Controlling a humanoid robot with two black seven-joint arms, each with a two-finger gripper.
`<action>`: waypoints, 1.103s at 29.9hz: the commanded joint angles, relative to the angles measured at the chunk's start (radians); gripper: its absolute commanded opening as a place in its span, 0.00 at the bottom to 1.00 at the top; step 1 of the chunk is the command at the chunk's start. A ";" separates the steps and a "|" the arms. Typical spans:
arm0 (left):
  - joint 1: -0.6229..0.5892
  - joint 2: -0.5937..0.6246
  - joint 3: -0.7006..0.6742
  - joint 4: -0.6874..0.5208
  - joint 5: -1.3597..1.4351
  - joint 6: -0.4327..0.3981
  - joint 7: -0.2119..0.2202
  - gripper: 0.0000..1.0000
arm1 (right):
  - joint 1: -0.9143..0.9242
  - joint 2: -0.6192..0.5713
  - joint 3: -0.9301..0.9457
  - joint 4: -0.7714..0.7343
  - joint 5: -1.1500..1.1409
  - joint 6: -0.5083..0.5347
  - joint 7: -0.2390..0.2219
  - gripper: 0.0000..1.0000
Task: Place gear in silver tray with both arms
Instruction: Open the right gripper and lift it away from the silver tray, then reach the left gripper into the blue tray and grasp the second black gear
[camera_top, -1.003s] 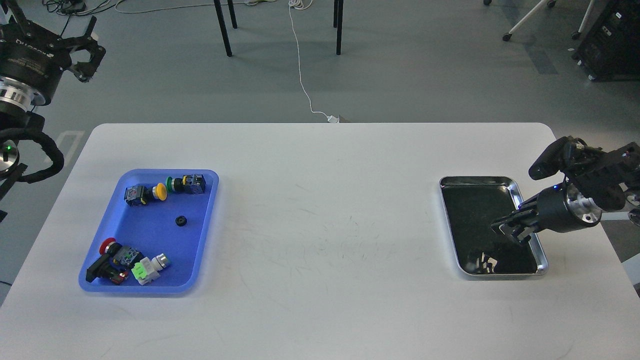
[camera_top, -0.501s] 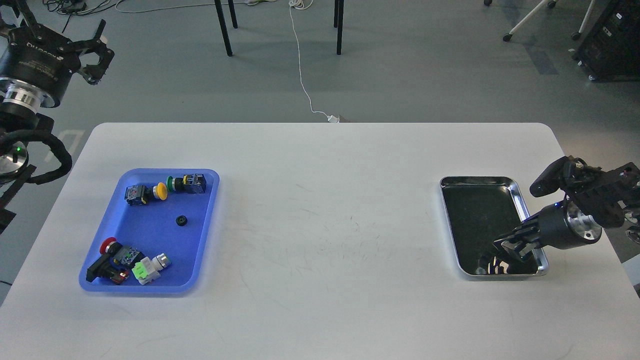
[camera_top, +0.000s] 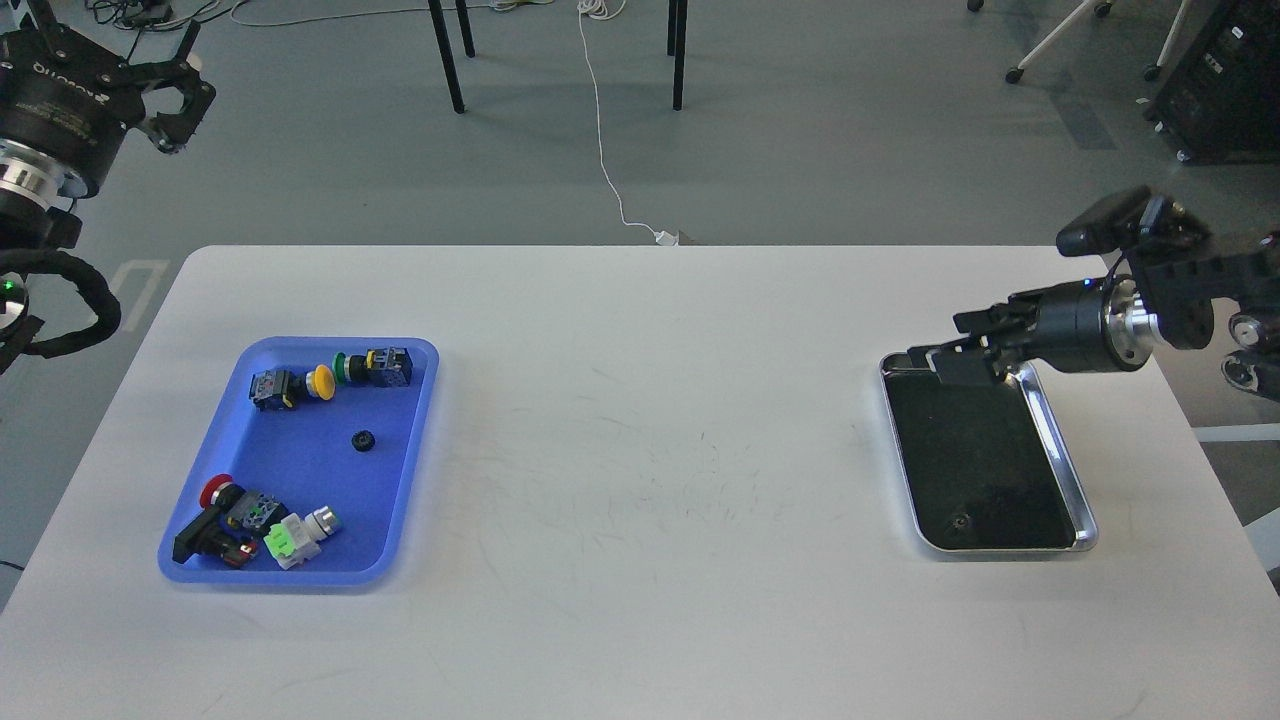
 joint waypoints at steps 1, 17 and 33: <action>-0.042 0.049 0.067 -0.068 0.137 -0.005 0.002 0.98 | -0.052 -0.021 0.198 -0.035 0.193 -0.002 -0.002 0.93; -0.053 0.158 0.182 -0.166 1.268 -0.106 -0.060 0.98 | -0.263 -0.070 0.574 -0.044 1.031 -0.003 0.001 0.94; -0.036 0.167 0.585 -0.119 2.007 0.231 -0.165 0.94 | -0.729 -0.077 0.942 0.029 1.491 0.133 0.003 0.96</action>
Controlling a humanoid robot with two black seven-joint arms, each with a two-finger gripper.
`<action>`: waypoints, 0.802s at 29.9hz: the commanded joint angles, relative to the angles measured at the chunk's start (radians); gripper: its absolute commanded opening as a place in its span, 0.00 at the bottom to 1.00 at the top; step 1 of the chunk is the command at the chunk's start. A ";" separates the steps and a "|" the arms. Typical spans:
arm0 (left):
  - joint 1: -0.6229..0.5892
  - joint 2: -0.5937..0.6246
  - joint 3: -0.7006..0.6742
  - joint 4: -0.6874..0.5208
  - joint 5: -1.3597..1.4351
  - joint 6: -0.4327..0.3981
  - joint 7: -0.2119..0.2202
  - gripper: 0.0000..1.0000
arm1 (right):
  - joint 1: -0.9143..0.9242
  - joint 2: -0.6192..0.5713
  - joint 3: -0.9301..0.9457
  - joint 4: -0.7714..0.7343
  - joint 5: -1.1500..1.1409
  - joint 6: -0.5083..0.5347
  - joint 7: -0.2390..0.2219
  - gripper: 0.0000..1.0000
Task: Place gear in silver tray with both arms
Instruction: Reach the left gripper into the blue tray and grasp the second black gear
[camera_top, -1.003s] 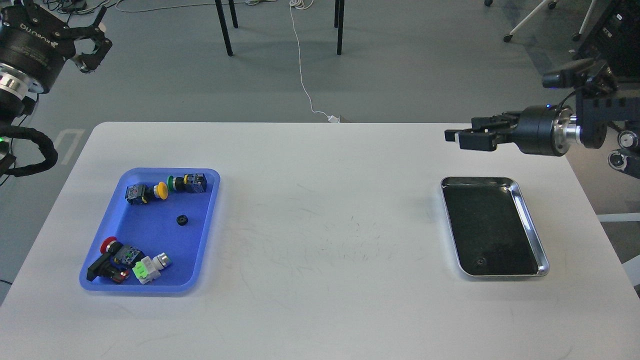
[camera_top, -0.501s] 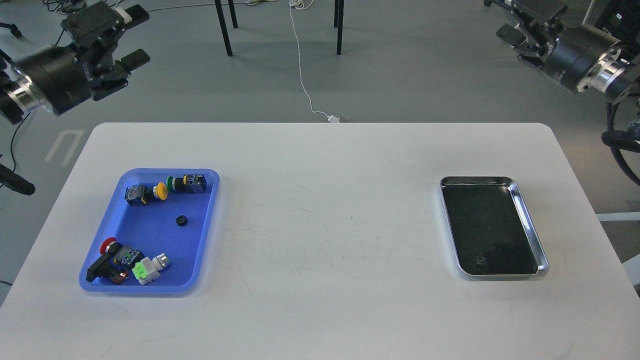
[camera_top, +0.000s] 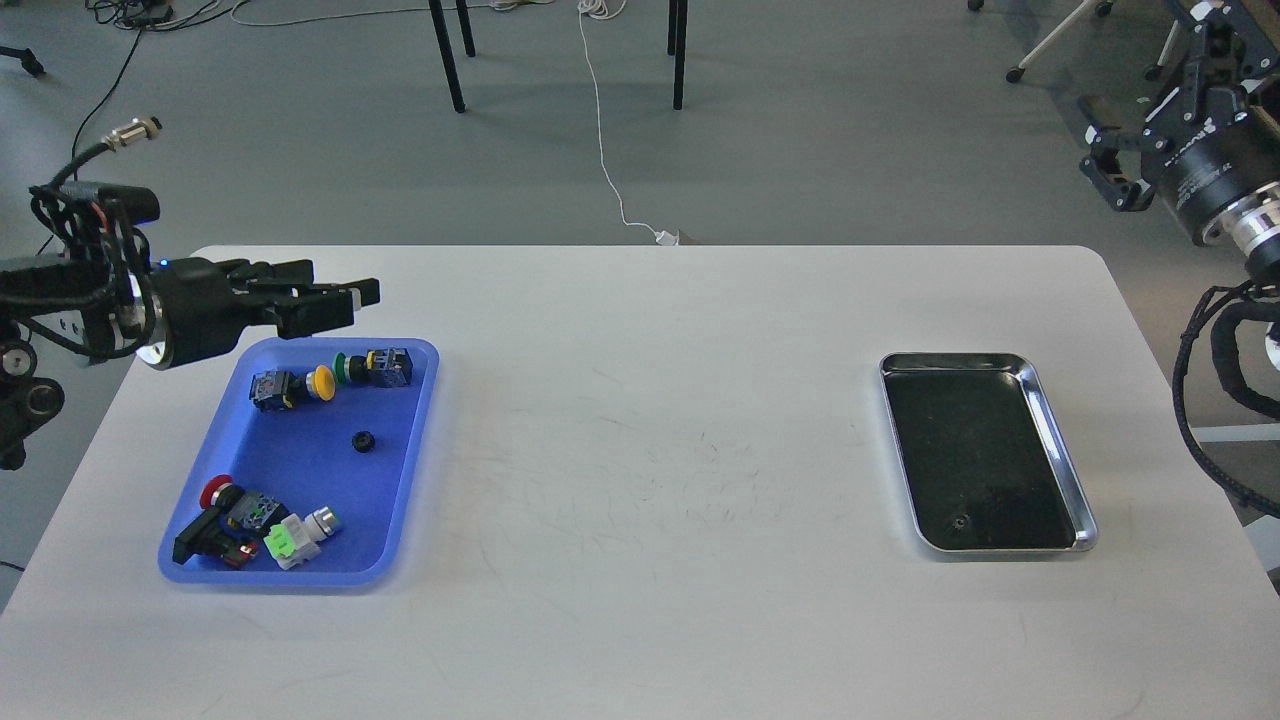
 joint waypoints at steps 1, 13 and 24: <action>0.007 -0.010 0.150 0.063 0.055 0.126 -0.021 0.94 | -0.150 0.000 0.113 0.045 0.009 0.034 0.000 0.96; 0.036 -0.093 0.278 0.143 0.066 0.236 -0.021 0.72 | -0.252 0.000 0.207 0.085 0.008 0.034 0.000 0.96; 0.079 -0.116 0.278 0.213 0.067 0.263 -0.059 0.54 | -0.252 0.010 0.232 0.106 0.008 0.030 0.000 0.96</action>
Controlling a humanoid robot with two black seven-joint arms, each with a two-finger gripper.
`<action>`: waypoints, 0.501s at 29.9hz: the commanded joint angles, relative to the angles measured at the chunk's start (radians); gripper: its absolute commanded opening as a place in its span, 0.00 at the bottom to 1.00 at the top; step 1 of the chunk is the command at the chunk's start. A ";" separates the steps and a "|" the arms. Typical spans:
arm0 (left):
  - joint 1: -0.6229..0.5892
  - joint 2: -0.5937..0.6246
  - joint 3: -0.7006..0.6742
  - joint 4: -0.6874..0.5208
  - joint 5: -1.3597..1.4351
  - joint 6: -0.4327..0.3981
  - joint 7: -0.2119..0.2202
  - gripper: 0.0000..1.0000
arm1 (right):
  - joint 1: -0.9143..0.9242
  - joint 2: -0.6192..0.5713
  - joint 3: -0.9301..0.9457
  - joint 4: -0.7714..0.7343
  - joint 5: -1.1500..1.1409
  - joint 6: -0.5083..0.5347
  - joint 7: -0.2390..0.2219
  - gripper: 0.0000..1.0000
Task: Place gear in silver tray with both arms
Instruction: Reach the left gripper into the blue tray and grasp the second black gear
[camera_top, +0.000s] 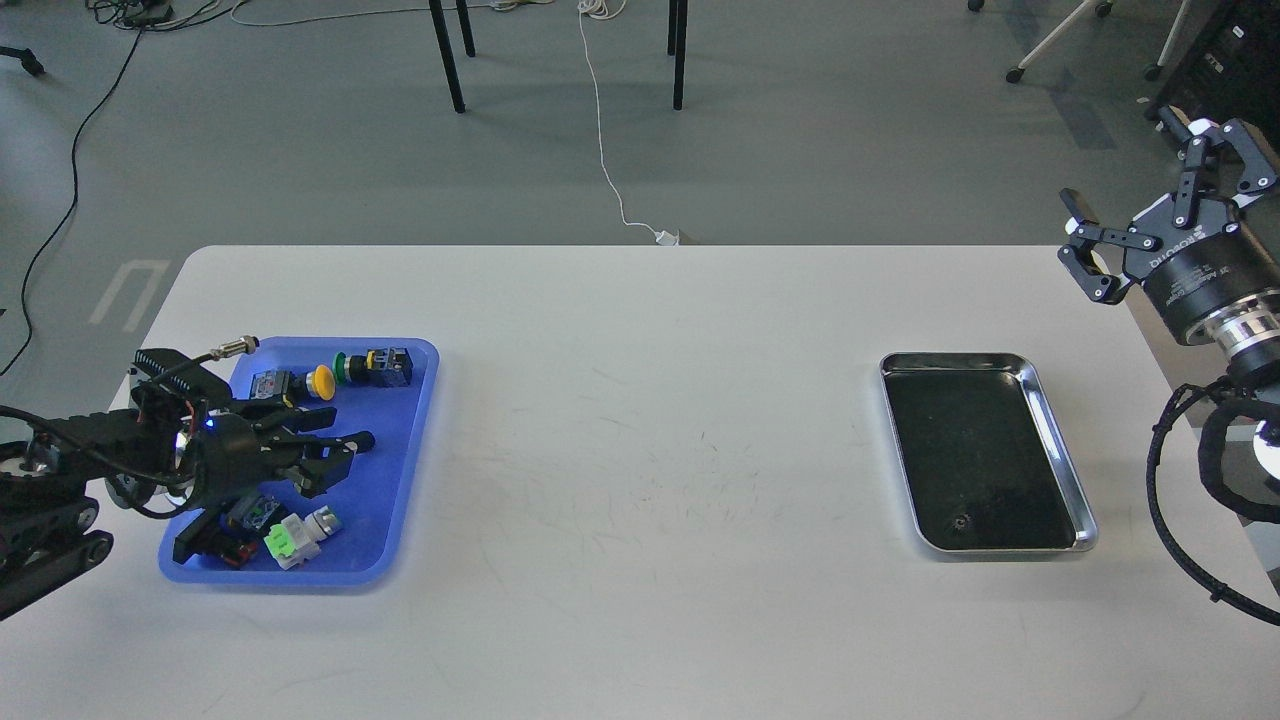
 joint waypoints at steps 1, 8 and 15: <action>0.011 -0.004 0.000 0.003 0.002 0.010 -0.006 0.54 | 0.001 0.002 0.005 0.000 0.000 -0.002 0.000 0.96; 0.011 -0.031 0.000 0.004 0.002 0.017 -0.005 0.54 | 0.001 0.001 0.006 0.006 -0.001 -0.003 0.000 0.96; 0.011 -0.081 0.000 0.081 0.002 0.020 -0.009 0.54 | 0.001 0.001 0.012 0.008 -0.001 -0.003 0.000 0.96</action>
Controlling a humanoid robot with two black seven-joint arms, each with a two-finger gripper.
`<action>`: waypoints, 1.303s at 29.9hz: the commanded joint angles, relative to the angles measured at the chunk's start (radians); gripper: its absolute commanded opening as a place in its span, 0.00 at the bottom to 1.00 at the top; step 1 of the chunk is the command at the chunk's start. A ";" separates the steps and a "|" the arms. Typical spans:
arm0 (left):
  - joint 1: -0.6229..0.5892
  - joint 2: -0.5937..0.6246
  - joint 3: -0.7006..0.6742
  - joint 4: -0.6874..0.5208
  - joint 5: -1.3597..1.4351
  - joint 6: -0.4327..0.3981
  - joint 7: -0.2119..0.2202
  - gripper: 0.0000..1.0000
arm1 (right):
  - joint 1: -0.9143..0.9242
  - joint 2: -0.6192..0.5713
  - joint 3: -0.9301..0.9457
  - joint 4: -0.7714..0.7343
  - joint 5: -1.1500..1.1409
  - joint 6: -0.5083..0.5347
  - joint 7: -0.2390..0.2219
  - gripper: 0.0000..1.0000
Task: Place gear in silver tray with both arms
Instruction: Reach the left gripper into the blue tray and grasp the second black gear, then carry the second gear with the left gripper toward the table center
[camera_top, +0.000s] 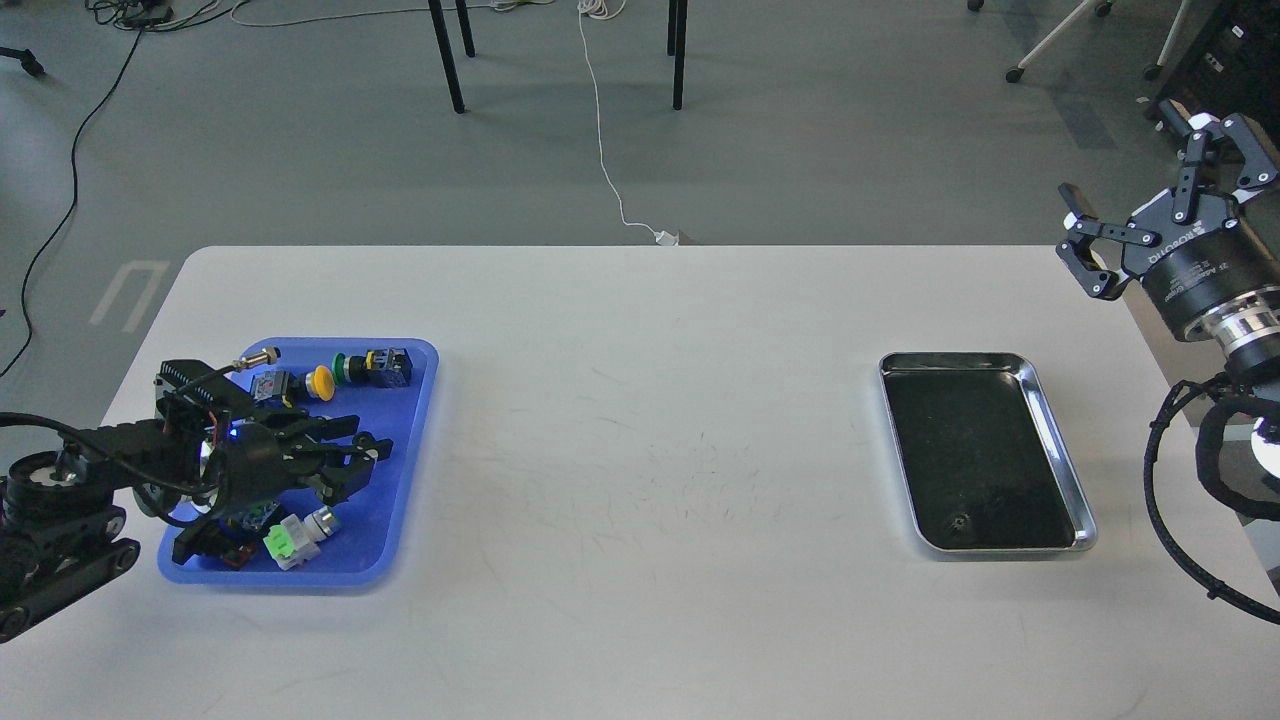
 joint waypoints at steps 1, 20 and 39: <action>0.000 -0.018 0.001 0.043 0.000 0.007 -0.004 0.54 | 0.000 -0.001 0.007 0.000 0.000 0.001 0.000 0.96; 0.002 -0.018 0.011 0.061 0.000 0.026 -0.017 0.50 | 0.000 0.000 0.007 0.004 0.000 -0.001 0.000 0.96; -0.015 -0.003 0.015 0.046 -0.015 0.029 -0.049 0.15 | 0.000 -0.001 0.012 0.004 -0.002 -0.001 0.000 0.96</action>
